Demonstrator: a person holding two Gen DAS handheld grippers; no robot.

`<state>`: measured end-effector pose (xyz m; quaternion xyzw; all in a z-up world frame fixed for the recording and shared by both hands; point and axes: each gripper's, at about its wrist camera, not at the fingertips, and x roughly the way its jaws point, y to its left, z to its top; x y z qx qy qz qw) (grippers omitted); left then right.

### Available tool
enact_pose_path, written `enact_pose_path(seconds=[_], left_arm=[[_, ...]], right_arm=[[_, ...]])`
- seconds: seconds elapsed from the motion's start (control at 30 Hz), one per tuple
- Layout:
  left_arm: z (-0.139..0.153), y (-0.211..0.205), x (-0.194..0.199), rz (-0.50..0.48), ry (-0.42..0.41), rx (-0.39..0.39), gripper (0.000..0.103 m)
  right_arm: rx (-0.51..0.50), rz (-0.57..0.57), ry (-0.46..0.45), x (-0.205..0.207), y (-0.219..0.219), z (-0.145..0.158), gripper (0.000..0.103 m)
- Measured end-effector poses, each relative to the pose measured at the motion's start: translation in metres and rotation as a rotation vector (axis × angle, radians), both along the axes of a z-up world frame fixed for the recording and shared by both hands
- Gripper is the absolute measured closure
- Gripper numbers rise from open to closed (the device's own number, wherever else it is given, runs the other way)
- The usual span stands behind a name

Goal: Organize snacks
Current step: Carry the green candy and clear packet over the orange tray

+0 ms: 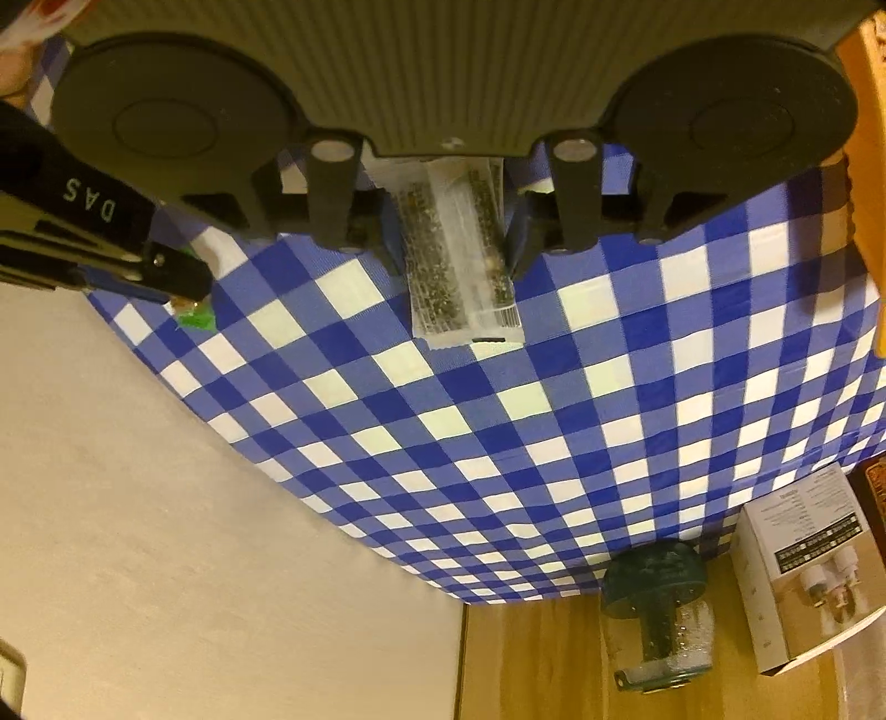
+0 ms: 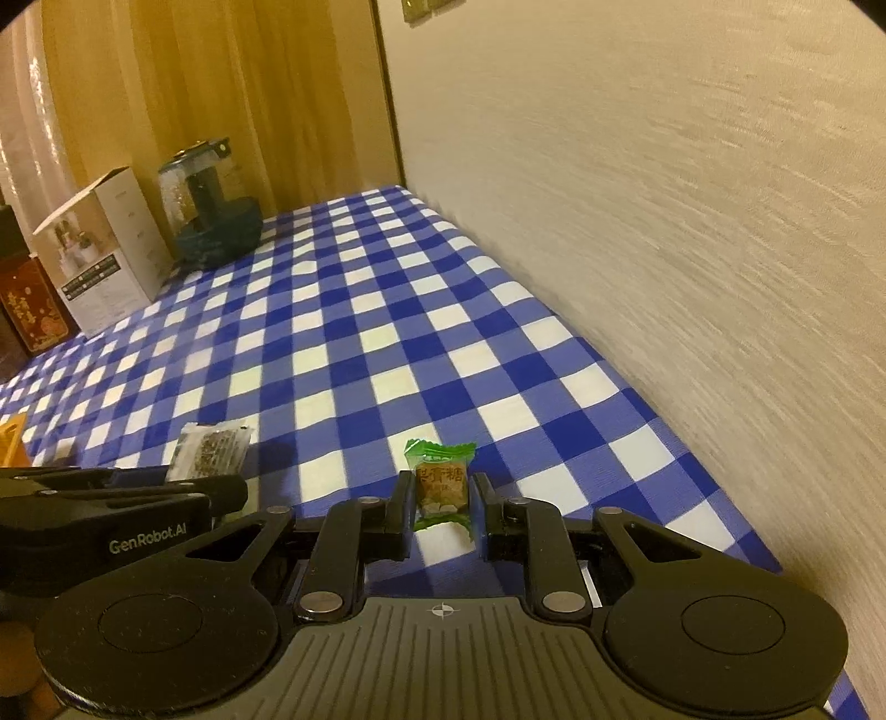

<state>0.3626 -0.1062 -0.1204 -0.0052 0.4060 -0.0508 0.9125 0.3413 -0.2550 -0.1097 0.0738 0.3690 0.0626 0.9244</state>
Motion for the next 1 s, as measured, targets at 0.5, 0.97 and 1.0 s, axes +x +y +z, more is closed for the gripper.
enact_pose_path(seconds=[0.5, 0.97, 1.0], left_arm=[[0.044, 0.022, -0.064, 0.012, -0.025, -0.03, 0.068], [0.093, 0.055, -0.153, 0.044, -0.057, -0.078, 0.068], [0.096, 0.058, -0.16, 0.048, -0.058, -0.081, 0.068]], right_arm=[[0.038, -0.001, -0.034, -0.072, 0.02, 0.03, 0.082], [0.053, 0.021, -0.042, -0.152, 0.04, 0.063, 0.082], [0.052, 0.025, -0.044, -0.157, 0.043, 0.067, 0.082]])
